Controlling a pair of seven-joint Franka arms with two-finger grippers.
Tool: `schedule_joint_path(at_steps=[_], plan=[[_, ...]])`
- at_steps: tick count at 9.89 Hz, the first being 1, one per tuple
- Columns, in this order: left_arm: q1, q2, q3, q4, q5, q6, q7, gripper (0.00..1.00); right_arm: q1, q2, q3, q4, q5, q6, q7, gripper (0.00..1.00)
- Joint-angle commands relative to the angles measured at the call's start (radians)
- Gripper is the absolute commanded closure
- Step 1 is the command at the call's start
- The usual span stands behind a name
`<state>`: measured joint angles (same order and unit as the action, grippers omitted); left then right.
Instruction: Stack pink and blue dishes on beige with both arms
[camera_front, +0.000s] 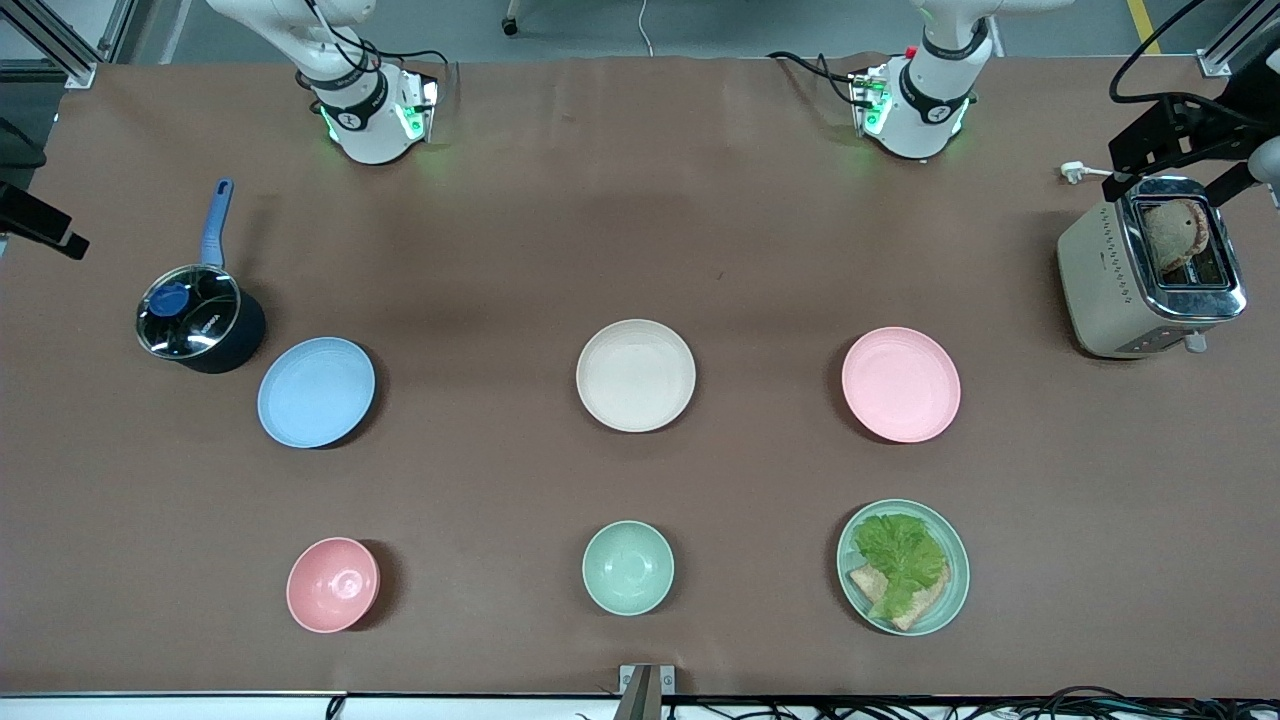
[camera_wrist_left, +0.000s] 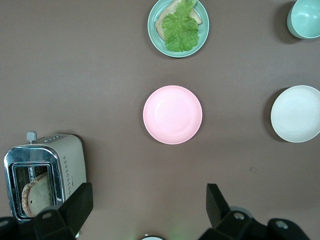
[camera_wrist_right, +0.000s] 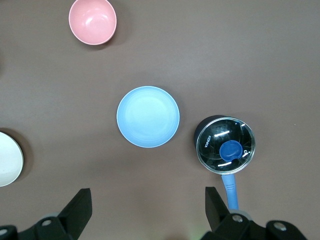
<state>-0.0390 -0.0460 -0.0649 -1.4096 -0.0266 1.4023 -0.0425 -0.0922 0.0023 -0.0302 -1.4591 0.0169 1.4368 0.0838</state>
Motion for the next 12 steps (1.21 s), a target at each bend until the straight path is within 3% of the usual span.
schedule_joint_path(at_steps=[1,7,9,12], plan=[[-0.015,-0.006,0.014,-0.037,-0.004,-0.009,-0.013,0.0,-0.001,-0.013,0.001,-0.009,0.011,0.001,-0.009,0.0],[-0.013,0.029,0.037,-0.04,-0.006,0.0,0.016,0.01,-0.003,0.022,0.001,-0.01,0.012,0.008,-0.033,0.0],[-0.01,0.052,0.077,-0.168,-0.041,0.121,0.047,0.0,-0.01,0.097,0.0,-0.068,0.014,0.104,-0.133,0.0],[-0.009,0.092,0.114,-0.473,-0.119,0.439,0.246,0.0,-0.023,0.16,-0.023,-0.312,0.02,0.417,-0.338,0.0]])
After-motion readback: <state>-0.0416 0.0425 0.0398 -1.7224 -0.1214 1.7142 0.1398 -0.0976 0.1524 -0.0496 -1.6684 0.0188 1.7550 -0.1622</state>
